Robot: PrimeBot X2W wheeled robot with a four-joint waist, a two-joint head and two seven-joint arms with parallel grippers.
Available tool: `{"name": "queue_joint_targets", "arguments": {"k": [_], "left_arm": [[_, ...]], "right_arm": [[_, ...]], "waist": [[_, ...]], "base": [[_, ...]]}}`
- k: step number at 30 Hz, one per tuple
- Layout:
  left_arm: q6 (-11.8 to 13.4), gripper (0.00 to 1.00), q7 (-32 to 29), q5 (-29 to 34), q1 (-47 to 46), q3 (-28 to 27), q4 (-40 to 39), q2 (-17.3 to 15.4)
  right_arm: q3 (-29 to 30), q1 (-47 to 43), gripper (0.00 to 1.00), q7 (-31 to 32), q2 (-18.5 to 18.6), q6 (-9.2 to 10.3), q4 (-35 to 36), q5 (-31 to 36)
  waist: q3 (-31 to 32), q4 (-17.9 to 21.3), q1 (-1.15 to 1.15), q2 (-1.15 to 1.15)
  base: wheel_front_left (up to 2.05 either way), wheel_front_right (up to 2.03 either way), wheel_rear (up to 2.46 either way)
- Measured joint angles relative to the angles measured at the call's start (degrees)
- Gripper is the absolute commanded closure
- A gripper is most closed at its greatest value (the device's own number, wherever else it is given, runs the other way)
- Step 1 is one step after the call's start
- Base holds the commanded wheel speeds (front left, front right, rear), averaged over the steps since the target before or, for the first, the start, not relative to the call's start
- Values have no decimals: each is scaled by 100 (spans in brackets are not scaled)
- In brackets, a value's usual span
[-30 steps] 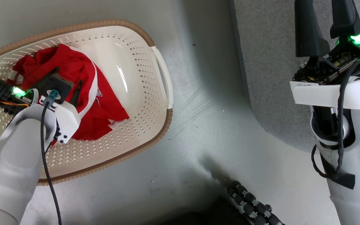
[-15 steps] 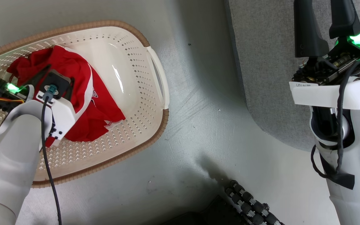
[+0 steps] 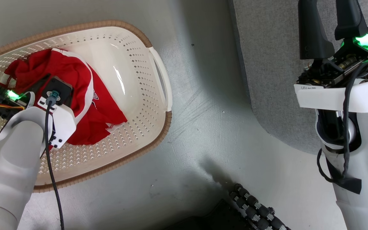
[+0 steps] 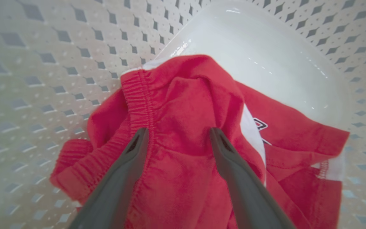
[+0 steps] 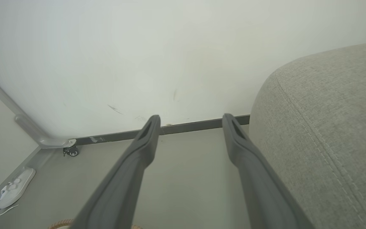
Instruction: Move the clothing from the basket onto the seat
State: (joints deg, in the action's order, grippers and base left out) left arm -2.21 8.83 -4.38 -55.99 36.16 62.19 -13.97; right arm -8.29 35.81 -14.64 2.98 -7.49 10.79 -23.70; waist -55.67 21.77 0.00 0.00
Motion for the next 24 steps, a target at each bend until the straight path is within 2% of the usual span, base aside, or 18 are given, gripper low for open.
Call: {"name": "queue_joint_targets", "arguments": {"k": [1, 3, 4, 5, 24], "left_arm": [[0, 13, 0, 0, 0, 3, 5, 11], [0, 56, 0, 0, -1, 4, 30, 25], [-2, 92, 0, 0, -3, 5, 43, 32], [-4, 100, 3, 0, -6, 7, 59, 37], [-210, 100, 417, -57, -109, 21, -42, 241]], "right_arm": [[0, 0, 0, 0, 0, 0, 0, 0], [2, 0, 0, 0, 0, 0, 0, 0], [2, 0, 0, 0, 0, 0, 0, 0], [2, 0, 0, 0, 0, 0, 0, 0], [198, 7, 0, 0, -8, 0, 2, 10]], "waist": [[1, 0, 0, 0], [5, -1, 0, 0], [9, -2, 0, 0], [12, -3, 0, 0], [197, -69, 0, 0]], "base": [[0, 0, 0], [0, 0, 0], [0, 0, 0], [0, 0, 0], [0, 0, 0]]}}
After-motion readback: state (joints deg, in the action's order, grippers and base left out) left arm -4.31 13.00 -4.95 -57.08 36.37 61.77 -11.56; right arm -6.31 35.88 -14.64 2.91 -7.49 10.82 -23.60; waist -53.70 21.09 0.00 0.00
